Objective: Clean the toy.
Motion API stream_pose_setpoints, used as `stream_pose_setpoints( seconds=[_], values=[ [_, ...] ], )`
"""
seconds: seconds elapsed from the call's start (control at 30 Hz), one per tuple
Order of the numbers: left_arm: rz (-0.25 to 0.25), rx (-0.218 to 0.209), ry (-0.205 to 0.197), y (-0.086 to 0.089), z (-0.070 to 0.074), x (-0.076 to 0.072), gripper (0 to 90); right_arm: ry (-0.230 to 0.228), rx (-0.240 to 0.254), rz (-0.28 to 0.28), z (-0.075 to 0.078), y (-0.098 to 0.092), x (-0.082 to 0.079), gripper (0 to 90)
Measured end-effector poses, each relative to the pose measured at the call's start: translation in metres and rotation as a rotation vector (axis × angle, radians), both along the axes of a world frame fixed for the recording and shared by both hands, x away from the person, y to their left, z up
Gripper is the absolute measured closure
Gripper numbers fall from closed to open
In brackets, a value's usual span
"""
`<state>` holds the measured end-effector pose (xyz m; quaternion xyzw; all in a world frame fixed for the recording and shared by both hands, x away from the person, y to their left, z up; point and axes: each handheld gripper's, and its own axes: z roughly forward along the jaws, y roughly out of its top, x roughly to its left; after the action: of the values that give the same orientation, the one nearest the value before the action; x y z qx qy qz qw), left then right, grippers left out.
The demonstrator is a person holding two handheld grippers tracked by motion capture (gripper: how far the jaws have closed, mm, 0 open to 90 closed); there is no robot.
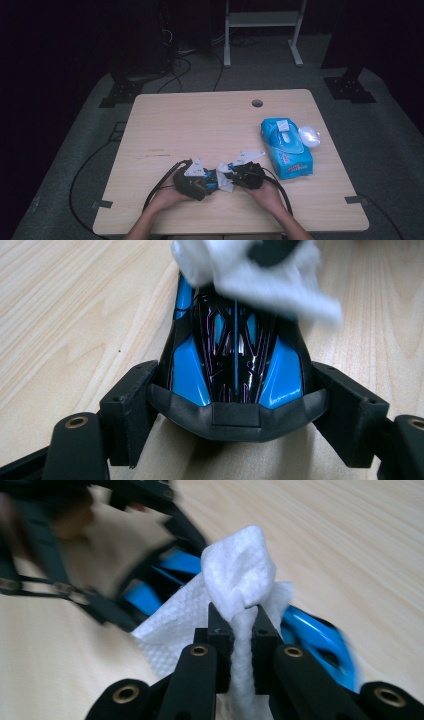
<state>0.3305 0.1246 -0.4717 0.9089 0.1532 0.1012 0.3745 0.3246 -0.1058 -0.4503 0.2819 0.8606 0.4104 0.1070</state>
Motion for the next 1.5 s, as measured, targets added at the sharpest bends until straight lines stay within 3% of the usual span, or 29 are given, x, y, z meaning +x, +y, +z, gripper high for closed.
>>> stream_pose_setpoints(
  seconds=[0.03,0.1,0.2,0.23,0.3,0.33,0.37,0.4,0.5,0.53,0.57,0.63,0.67,0.7,0.73,0.77,0.87,0.97,1.0,1.03,1.1,1.2,1.33,1.37,1.4,1.47,1.5],
  values=[
    [0.001,0.001,0.000,0.000,0.000,0.000,24.3,0.003,0.012,0.024,0.000,0.006,-0.002,83.5],
    [0.004,0.001,0.003,0.001,0.000,-0.001,24.3,-0.035,-0.023,0.055,0.001,0.014,-0.005,83.5],
    [0.002,0.001,0.000,0.001,0.000,0.000,24.3,-0.010,-0.016,0.045,0.002,0.009,-0.001,83.6],
    [0.000,0.000,0.000,0.001,0.000,0.000,24.3,0.026,0.014,0.015,0.000,-0.004,0.006,83.6],
    [-0.001,0.000,-0.001,0.001,0.000,0.000,24.3,-0.034,-0.077,-0.050,-0.002,-0.015,0.009,83.6],
    [-0.001,0.000,-0.001,0.001,0.000,0.000,24.3,-0.034,-0.077,-0.050,-0.002,-0.015,0.009,83.6],
    [-0.001,-0.001,-0.001,0.001,0.000,0.000,24.3,0.011,-0.051,-0.076,-0.005,-0.024,0.014,83.6],
    [-0.001,-0.001,0.000,0.001,0.000,0.000,24.3,0.022,-0.040,-0.083,-0.005,-0.024,0.014,83.6],
    [-0.001,0.000,-0.001,0.001,0.000,0.000,24.3,-0.018,-0.067,-0.059,-0.002,-0.016,0.010,83.6],
    [0.000,0.002,-0.001,0.001,0.000,0.000,24.3,-0.043,-0.102,-0.034,0.000,-0.011,0.008,83.5],
    [-0.001,0.003,-0.002,0.001,0.000,0.000,24.3,-0.039,-0.106,-0.027,0.000,-0.012,0.008,83.3],
    [-0.002,0.000,0.000,0.001,0.000,0.000,24.3,0.016,-0.087,-0.019,0.000,-0.019,0.012,79.5],
    [-0.002,0.000,0.000,0.001,0.000,0.000,24.3,0.016,-0.087,-0.019,0.000,-0.019,0.012,79.5],
    [-0.002,0.000,-0.001,0.001,0.000,0.000,24.3,0.047,-0.030,-0.007,0.000,-0.025,0.013,69.3],
    [-0.002,0.000,-0.001,0.001,0.000,0.000,24.3,0.047,-0.030,-0.007,0.000,-0.025,0.013,69.3],
    [-0.004,-0.002,0.000,0.001,0.000,0.001,24.3,0.049,0.011,0.013,0.003,-0.023,0.012,62.3],
    [-0.005,-0.004,0.000,0.001,0.000,0.001,24.3,0.046,0.012,0.019,0.004,-0.017,0.011,58.9],
    [-0.005,0.011,0.007,0.000,0.001,0.001,24.3,-0.012,-0.019,0.027,0.000,-0.002,0.010,69.4],
    [-0.005,0.011,0.007,0.000,0.001,0.001,24.3,-0.012,-0.019,0.027,0.000,-0.002,0.010,69.4],
    [-0.004,0.005,0.008,0.002,0.001,0.001,24.3,0.008,0.017,0.022,-0.001,-0.006,0.013,78.2],
    [-0.004,0.004,0.006,0.001,0.000,0.001,24.3,0.022,0.029,0.023,-0.002,-0.009,0.014,80.2],
    [-0.005,0.010,0.007,0.000,0.001,0.002,24.3,0.049,0.010,-0.065,-0.005,-0.026,0.020,83.4],
    [-0.007,0.008,0.005,0.000,0.001,0.002,24.3,0.034,0.028,-0.019,-0.001,-0.015,0.012,83.7],
    [-0.006,0.011,0.005,0.001,0.001,0.002,24.3,0.007,0.010,0.007,0.000,-0.007,0.008,83.6],
    [-0.008,0.011,0.003,0.002,0.001,0.002,24.3,-0.061,-0.056,0.028,0.001,0.000,0.002,84.3],
    [-0.007,0.014,0.002,0.002,0.001,0.001,24.4,-0.036,-0.044,0.027,0.001,-0.004,0.003,84.5],
    [-0.008,0.015,0.003,0.002,0.001,0.002,24.3,0.004,-0.040,-0.010,-0.002,-0.016,0.009,84.6]
  ],
)
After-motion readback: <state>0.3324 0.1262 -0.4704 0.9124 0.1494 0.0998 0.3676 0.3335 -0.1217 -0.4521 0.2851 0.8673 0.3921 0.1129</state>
